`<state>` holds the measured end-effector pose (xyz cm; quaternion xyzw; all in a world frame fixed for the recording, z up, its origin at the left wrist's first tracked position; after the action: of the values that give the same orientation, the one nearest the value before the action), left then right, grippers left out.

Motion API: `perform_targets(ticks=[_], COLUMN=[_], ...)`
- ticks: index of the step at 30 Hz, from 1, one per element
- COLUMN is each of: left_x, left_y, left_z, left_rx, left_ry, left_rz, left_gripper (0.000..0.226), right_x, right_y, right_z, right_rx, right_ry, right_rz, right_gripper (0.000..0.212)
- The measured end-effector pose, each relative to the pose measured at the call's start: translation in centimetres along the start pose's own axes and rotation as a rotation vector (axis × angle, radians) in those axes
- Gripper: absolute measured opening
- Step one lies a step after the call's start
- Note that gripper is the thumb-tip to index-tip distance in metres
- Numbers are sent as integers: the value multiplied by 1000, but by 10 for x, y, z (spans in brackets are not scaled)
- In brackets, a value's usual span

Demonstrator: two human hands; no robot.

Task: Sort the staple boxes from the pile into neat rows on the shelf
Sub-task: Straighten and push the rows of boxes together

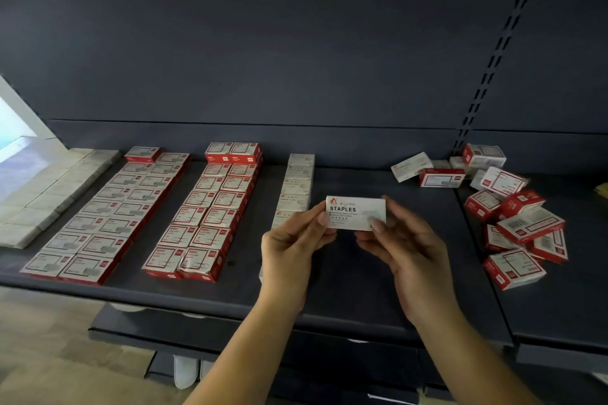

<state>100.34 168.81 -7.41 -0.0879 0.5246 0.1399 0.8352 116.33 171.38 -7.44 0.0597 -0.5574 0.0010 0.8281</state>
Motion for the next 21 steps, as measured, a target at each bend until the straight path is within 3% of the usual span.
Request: perform_targets(ticks=[5,9,12,16,19,21], left_x=[-9,-18,-35,-84,-110,-117], left_y=[1,7,13,15,13,13], left_z=[-21,-46,-67,-95,-110,-123], left_rx=[3,-4,44,128,207,265], left_ry=[80,82,154,724,1122,1301], left_rz=[30,41,90,436,722,844], left_gripper=[21,21,19,24,44,45], right_x=[-11,-18,-23,-38,-58,-73], right_y=[-2,-2,-3,-5,-6,-10], right_z=[18,43,68,109,145,176], right_rx=[4,29,44,39,22,42], right_ry=[-18,-18,-47,-71,-60,-53], right_rz=[25,40,45,43,106,159], right_gripper=[70,45,51,61,29,25])
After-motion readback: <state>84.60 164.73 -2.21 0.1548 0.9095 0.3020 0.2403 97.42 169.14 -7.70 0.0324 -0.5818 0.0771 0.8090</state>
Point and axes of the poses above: each hand's wrist, its own y-axis towards the middle knuckle, its own z-axis out of the palm, x = y × z, the point moved 10 cm from there along y, towards the middle knuckle, and after that the axes turned 2 degrees about -y, right-handed, at the moved point
